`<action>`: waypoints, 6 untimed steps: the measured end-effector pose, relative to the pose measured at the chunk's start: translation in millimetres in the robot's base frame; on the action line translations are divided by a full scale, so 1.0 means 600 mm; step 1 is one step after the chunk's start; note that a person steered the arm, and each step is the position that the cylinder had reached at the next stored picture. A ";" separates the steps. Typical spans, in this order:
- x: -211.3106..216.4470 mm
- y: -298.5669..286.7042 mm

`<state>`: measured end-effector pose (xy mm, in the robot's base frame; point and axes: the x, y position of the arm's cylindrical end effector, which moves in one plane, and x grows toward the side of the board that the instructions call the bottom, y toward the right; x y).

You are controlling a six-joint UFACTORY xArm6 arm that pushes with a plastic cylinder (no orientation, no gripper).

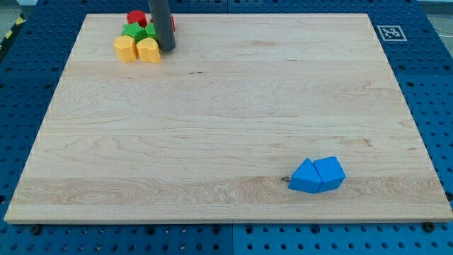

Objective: Place your arm bottom to the blue cube

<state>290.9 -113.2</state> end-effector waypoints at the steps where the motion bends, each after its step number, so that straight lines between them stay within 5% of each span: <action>1: 0.042 0.048; 4: 0.373 0.115; 6: 0.507 0.315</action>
